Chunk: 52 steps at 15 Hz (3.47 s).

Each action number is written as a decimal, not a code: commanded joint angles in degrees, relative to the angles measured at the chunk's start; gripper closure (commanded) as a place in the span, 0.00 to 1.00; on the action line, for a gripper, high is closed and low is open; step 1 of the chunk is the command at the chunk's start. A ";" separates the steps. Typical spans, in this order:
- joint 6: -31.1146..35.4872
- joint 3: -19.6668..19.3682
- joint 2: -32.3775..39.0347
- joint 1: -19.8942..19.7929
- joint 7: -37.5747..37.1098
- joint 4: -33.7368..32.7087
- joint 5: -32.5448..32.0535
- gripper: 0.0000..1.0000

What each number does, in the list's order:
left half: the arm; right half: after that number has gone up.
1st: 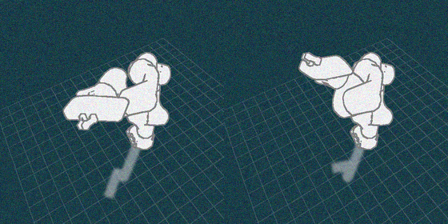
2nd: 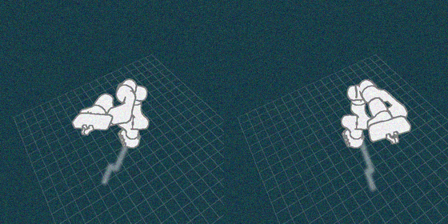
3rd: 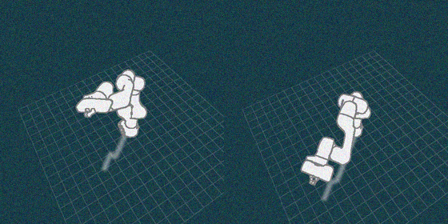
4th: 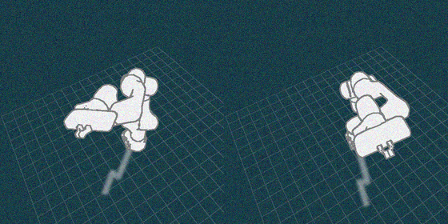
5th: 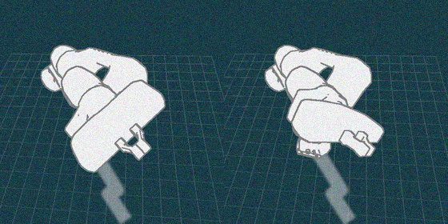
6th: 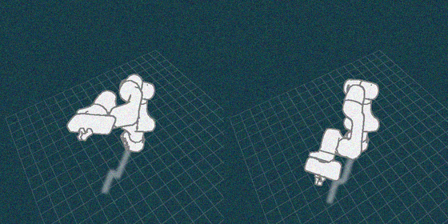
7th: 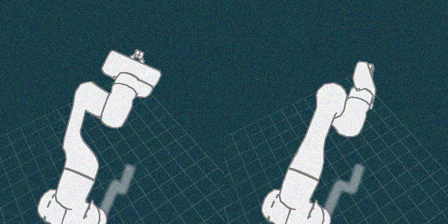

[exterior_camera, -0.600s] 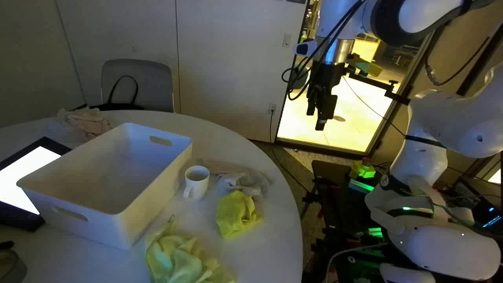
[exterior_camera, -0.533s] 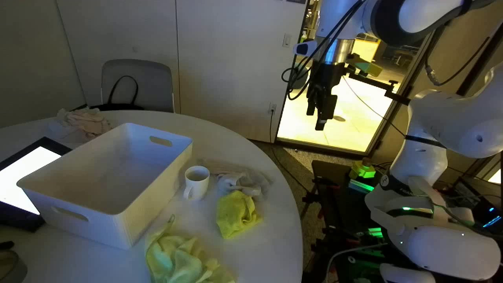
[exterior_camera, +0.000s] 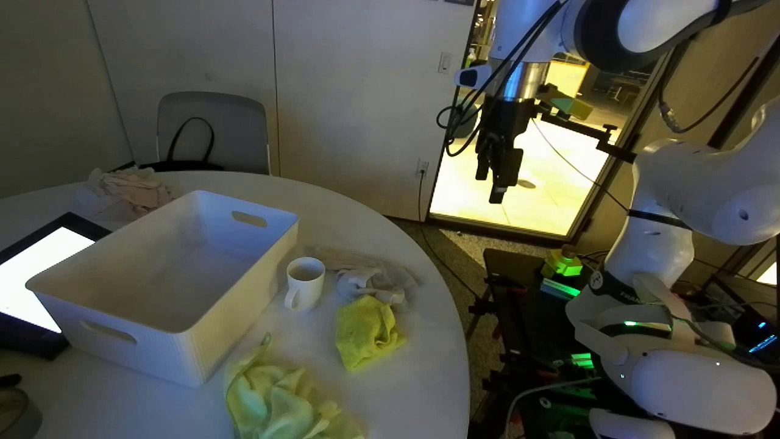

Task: Put each towel in the white box, and each item from the towel in the white mug

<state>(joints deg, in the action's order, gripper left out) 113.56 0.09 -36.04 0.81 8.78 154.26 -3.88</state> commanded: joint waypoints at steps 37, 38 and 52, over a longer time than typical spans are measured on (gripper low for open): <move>45.24 4.20 78.46 26.25 -29.50 -40.82 -2.58 0.00; 45.04 4.26 79.00 26.54 -29.43 -41.48 -2.40 0.00; 48.75 -3.34 84.72 32.21 -31.31 -46.27 -3.95 0.00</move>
<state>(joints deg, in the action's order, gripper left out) 161.23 -0.36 46.58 30.55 -20.96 110.09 -7.08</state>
